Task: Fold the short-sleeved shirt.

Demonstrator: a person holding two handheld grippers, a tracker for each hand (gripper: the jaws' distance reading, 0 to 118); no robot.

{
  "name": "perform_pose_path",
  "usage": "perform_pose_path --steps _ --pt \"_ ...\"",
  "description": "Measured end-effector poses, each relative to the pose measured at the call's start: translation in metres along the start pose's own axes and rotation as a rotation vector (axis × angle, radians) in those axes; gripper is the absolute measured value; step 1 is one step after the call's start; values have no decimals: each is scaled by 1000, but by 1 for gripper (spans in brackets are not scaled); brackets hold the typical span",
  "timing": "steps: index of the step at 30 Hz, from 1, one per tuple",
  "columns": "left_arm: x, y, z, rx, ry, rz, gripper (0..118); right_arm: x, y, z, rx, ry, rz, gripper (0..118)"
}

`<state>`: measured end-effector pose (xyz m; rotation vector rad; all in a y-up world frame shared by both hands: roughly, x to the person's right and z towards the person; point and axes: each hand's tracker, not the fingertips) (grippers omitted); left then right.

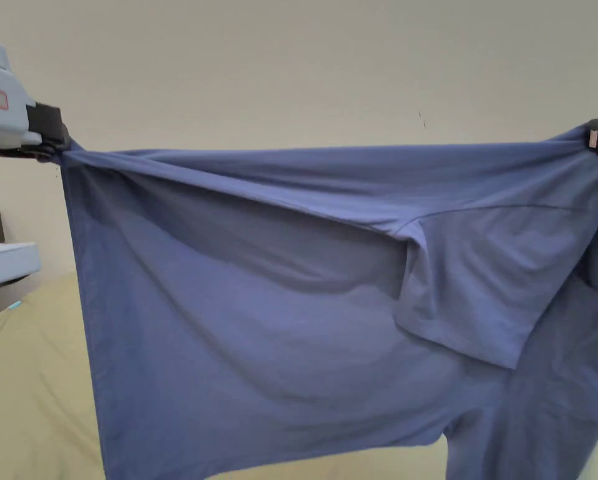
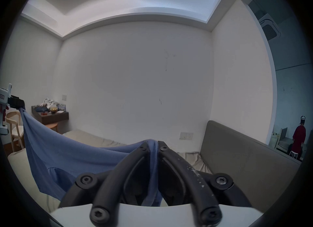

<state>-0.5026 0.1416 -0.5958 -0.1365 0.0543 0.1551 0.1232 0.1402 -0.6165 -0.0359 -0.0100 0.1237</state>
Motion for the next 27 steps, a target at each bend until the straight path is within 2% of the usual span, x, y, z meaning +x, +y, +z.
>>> perform_pose_path --steps 2,5,10,13,15,20,22,24,27 --pt "6 3 -13 14 8 -8 2 -2 2 -22 13 3 -9 10" --pt "2 -16 -32 1 15 -20 2 -9 -11 -45 8 -1 19 10" --pt "-23 -97 -55 -125 24 -53 2 -16 -74 -57 -55 70 -17 10" --pt "-39 -153 -48 -208 20 -23 2 -22 -126 -43 -120 120 -55 10" --pt "-47 -192 -32 -242 -2 13 2 -30 -160 -21 -161 149 -74 10" --pt "-64 -293 32 -410 -40 66 2 -43 -251 52 -316 200 -54 10" --pt "-72 -317 60 -441 -39 81 2 -41 -278 82 -349 199 -37 10" --pt "-82 -340 89 -473 -39 109 2 -37 -303 112 -408 225 -58 10" --pt "-95 -365 136 -540 -50 146 2 -41 -329 170 -501 243 -19 10"
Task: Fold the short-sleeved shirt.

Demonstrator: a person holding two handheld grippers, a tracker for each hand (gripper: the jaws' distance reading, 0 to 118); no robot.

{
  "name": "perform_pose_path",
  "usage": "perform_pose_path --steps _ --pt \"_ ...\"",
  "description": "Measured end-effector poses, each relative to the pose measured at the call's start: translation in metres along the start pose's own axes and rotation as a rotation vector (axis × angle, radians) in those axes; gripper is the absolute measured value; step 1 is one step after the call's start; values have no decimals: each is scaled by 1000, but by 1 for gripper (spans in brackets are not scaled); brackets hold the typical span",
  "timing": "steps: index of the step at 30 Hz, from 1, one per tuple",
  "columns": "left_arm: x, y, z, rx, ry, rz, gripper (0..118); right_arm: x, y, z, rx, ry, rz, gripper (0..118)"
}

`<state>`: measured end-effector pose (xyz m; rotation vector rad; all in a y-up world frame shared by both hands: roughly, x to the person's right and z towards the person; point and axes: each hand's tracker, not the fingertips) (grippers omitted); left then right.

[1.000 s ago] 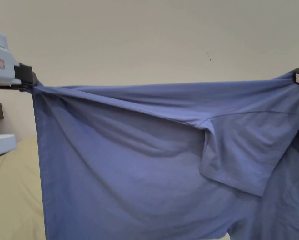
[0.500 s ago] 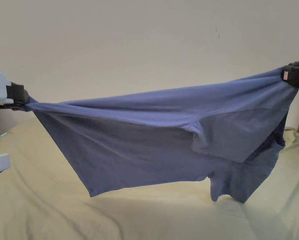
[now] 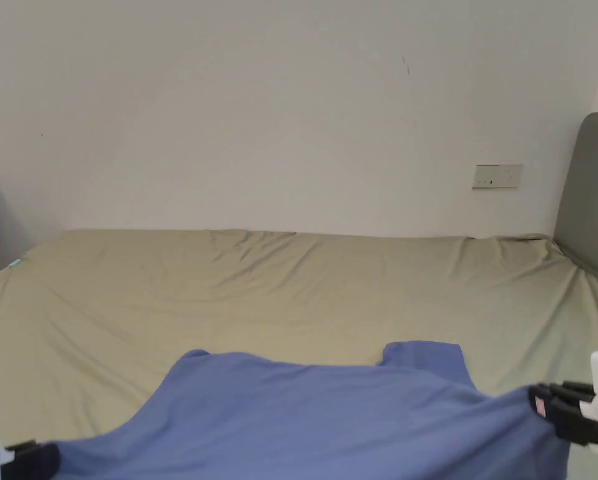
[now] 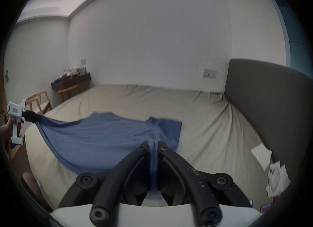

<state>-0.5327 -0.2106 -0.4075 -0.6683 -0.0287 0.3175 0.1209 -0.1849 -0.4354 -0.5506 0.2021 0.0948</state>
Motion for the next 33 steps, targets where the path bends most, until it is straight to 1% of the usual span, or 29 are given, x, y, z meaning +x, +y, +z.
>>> perform_pose_path --steps 2,4,8,14,17,18,20,22,25,26,27,28,29,30,31,32,33 --pt "-9 -27 24 -16 -10 0 2 -7 -30 29 -22 39 20 10" --pt "-14 -50 45 -51 -22 -9 2 -17 -55 57 -56 54 22 10" --pt "-22 -93 83 -105 -48 -5 2 -35 -102 97 -165 96 30 10" --pt "-29 -139 126 -140 -58 -16 2 -48 -145 137 -205 106 57 10" --pt "-33 -156 126 -156 -47 -33 2 -46 -158 139 -235 86 53 10" --pt "-34 -161 121 -173 -40 -35 2 -45 -162 137 -252 67 40 10" --pt "-35 -171 112 -215 -1 -58 2 -42 -170 132 -276 63 18 10" --pt "-32 -177 105 -207 17 -96 2 -42 -175 127 -287 56 13 10" --pt "-25 -182 98 -205 59 -122 4 -31 -188 113 -309 26 -9 10" --pt "-27 -183 95 -197 57 -127 9 -29 -189 113 -302 7 -24 11" --pt "-31 -185 94 -185 57 -141 30 -28 -190 113 -293 -18 -33 17" --pt "-27 -184 96 -173 63 -154 61 -26 -190 118 -277 -58 -43 28" --pt "-23 -183 100 -152 79 -173 92 -25 -191 121 -260 -84 -58 45" --pt "-17 -182 110 -89 90 -203 118 -25 -191 127 -238 -105 -77 73" --pt "-12 -182 121 -37 94 -225 118 -26 -192 136 -186 -114 -101 87" --pt "-6 -182 130 -1 101 -237 116 -31 -192 148 -131 -120 -123 93" --pt "1 -182 139 24 106 -245 113 -35 -193 157 -86 -129 -139 93"
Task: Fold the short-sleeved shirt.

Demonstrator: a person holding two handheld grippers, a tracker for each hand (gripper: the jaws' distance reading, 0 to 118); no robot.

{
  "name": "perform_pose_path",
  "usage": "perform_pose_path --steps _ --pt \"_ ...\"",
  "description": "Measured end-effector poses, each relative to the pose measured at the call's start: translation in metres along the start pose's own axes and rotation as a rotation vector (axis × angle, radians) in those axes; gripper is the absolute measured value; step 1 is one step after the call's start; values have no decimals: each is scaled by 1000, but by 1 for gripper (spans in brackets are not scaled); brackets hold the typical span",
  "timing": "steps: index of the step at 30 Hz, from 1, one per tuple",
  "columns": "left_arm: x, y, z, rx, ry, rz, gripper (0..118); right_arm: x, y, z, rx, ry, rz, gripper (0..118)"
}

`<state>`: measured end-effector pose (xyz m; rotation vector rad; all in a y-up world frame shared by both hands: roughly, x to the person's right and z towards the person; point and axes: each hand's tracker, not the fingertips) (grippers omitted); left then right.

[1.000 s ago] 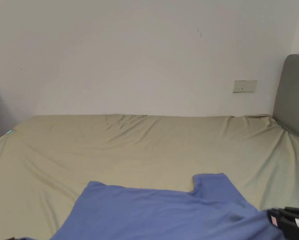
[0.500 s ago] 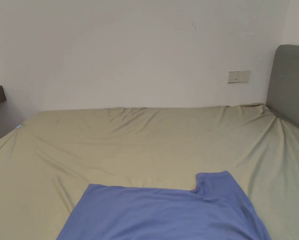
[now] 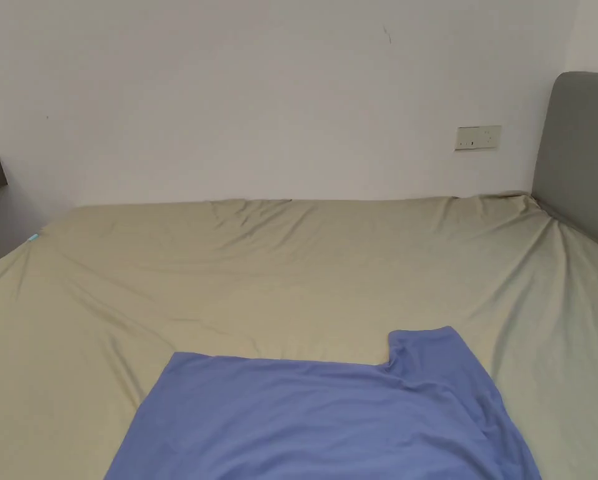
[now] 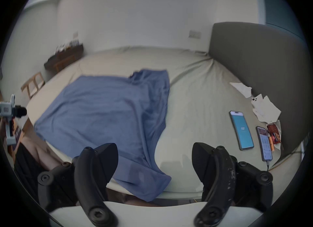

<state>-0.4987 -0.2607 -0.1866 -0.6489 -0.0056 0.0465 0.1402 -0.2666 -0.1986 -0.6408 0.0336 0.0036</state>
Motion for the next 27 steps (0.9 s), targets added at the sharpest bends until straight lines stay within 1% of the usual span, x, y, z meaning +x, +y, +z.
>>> perform_pose_path --steps 2,3,4,5,6,7,9,10,12,13,15,16,18,19,20,22,23,24,25,26,27 --pt "15 -3 31 114 4 6 112 -12 -8 23 86 -36 -19 93" --pt "21 -5 41 154 -2 11 99 -22 -13 36 133 -39 -29 92" --pt "30 -8 48 184 9 17 77 -28 -20 46 183 -6 -42 84" --pt "38 -12 52 195 36 33 46 -35 -26 51 207 23 -54 65" --pt "45 -16 54 198 45 44 8 -42 -30 53 211 2 -58 21" --pt "50 -18 54 200 27 70 0 -55 -34 59 224 -56 -73 2" --pt "58 -18 47 155 -56 73 0 -65 -35 54 197 12 -45 1" --pt "65 -17 37 135 -66 51 0 -71 -33 50 184 22 -24 1" --pt "73 -9 15 120 -77 -14 0 -82 -28 40 154 38 45 1" --pt "75 2 -2 104 -81 -42 0 -85 -24 35 145 47 62 1" --pt "72 35 -41 117 -123 -35 0 -87 -16 25 147 69 45 1" --pt "69 57 -67 125 -148 -26 0 -86 -12 19 148 86 22 1" --pt "62 104 -125 98 -151 -7 0 -88 -3 6 141 93 15 1" --pt "56 127 -161 76 -165 10 0 -89 1 0 139 92 17 1" --pt "51 148 -201 18 -179 25 0 -90 5 -8 135 96 19 1" --pt "46 184 -270 -74 -139 16 0 -92 13 -26 114 117 22 1" --pt "42 197 -304 -105 -159 11 6 -94 14 -34 107 115 27 1" --pt "39 206 -331 -136 -159 5 35 -96 17 -42 100 118 30 1" --pt "37 214 -358 -153 -133 7 69 -97 20 -51 88 126 31 1" --pt "34 223 -382 -169 -105 22 93 -98 21 -59 80 130 27 1" --pt "32 230 -400 -179 -90 32 112 -99 22 -66 74 135 23 1"
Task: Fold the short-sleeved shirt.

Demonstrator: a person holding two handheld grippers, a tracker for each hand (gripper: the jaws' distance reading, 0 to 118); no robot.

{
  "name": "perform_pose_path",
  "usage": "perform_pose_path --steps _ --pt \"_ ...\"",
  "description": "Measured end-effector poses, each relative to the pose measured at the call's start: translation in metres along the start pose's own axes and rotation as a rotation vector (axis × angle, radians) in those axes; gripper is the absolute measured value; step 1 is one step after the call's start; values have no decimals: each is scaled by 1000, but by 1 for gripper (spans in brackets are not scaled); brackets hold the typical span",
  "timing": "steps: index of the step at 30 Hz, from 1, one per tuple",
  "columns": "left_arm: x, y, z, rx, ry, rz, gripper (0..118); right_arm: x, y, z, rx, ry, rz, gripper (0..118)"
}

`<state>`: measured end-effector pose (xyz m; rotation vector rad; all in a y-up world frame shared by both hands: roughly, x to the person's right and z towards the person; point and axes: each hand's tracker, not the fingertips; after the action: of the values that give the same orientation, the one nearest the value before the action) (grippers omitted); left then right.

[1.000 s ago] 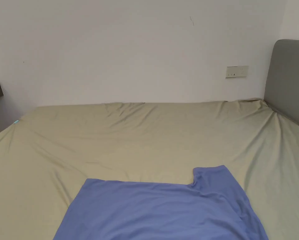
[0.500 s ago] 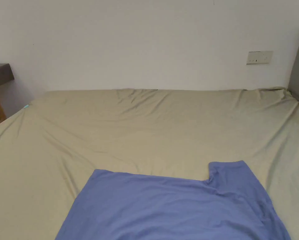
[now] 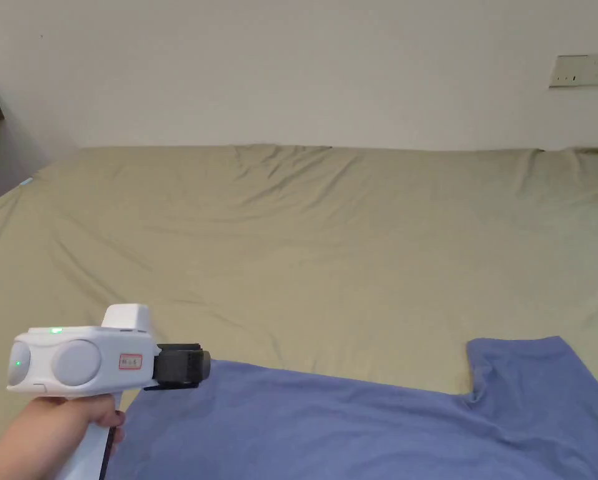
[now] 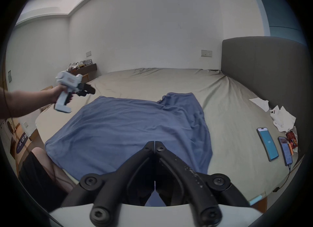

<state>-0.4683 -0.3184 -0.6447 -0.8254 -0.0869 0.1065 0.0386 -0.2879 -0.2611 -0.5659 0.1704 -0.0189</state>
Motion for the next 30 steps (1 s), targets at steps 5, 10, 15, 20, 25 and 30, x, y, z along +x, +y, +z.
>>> perform_pose_path --steps 5,10,15,20,25,30 --pt "-6 18 -56 0 42 59 112 3 3 -28 -36 38 -1 1" --pt "23 -19 -54 -11 129 -113 91 10 1 -41 -33 42 -11 1" --pt "22 -36 -38 17 87 -35 19 6 0 -45 -36 48 -25 1" --pt "35 -45 -17 45 70 -52 2 15 -4 -57 -59 42 -5 1" --pt "49 -44 26 130 0 -43 2 54 51 -121 -42 -37 71 1" --pt "66 -45 59 169 -27 -76 2 125 112 -225 -199 -123 32 30"
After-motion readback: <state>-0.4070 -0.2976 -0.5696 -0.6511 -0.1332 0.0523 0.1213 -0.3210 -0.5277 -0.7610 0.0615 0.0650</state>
